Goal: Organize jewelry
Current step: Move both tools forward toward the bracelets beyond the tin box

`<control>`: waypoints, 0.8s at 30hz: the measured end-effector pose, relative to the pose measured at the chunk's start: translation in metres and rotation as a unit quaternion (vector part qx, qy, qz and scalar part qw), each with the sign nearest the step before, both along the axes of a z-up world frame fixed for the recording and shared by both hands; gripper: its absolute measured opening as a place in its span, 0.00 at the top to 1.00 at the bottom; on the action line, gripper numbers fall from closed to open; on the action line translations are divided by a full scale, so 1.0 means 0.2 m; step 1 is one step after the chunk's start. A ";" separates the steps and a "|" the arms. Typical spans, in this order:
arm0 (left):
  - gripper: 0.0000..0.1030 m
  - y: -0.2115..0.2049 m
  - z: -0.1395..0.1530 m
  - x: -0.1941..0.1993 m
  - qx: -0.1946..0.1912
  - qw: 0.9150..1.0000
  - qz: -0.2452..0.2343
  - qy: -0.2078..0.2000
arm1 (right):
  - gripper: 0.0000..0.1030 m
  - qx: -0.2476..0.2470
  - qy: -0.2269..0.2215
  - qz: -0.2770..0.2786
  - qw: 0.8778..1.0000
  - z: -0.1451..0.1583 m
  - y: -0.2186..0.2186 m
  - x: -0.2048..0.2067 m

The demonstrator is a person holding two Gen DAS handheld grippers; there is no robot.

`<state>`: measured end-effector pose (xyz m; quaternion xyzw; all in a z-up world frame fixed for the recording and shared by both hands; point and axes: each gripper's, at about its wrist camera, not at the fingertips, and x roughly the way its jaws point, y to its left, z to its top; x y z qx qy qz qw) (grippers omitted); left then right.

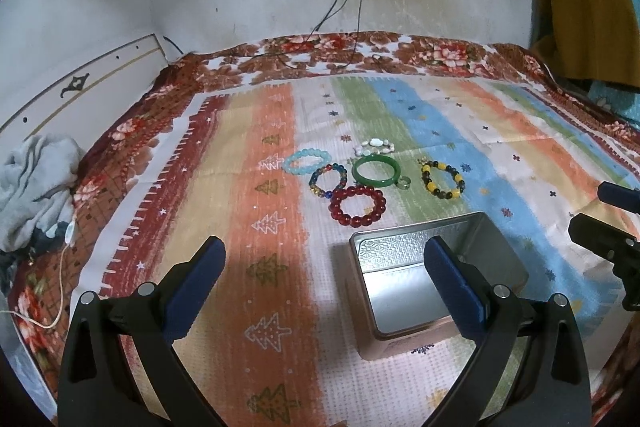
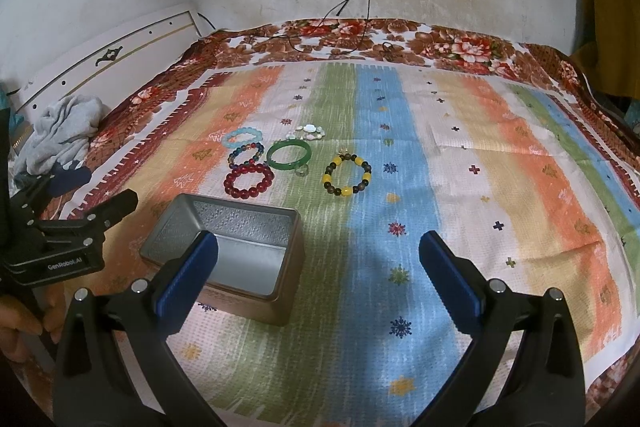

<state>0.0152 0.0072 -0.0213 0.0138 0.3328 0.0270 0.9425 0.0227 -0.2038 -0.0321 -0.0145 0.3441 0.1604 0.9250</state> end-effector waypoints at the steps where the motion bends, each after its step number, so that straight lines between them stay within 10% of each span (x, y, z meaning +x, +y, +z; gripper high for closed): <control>1: 0.05 0.01 0.00 0.00 -0.001 1.000 0.001 0.000 | 0.04 0.001 0.001 -0.001 1.000 0.00 0.00 0.00; 24: 0.05 0.03 -0.01 0.06 -0.025 0.999 0.004 0.022 | 0.04 0.003 0.007 0.002 1.000 0.01 0.02 0.06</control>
